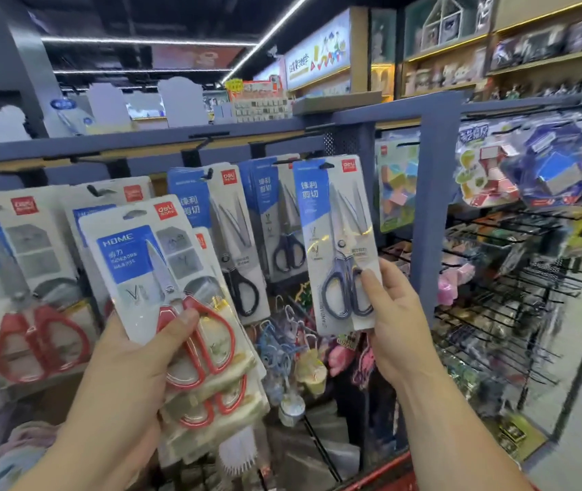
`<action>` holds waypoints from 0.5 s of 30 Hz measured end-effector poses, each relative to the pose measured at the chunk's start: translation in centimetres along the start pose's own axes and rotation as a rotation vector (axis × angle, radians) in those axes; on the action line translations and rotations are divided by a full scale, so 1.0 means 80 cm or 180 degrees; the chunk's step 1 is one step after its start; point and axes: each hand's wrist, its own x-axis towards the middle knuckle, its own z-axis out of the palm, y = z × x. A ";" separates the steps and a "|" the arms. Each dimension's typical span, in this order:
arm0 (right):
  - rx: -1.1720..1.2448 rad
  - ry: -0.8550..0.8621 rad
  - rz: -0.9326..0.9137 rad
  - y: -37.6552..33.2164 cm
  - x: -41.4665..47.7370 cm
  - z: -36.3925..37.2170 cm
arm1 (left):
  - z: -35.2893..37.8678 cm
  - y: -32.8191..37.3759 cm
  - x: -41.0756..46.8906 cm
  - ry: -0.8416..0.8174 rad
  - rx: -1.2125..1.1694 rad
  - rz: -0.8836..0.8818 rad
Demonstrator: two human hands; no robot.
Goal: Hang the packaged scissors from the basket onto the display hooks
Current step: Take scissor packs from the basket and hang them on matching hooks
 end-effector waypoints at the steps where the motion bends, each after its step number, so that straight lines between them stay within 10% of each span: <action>1: -0.0035 -0.0042 -0.0015 0.001 0.006 0.002 | 0.003 0.000 0.002 -0.0017 0.0007 0.0009; 15: 0.0190 -0.0215 -0.0097 0.021 0.031 0.010 | 0.026 -0.001 0.014 -0.0007 0.0017 0.0112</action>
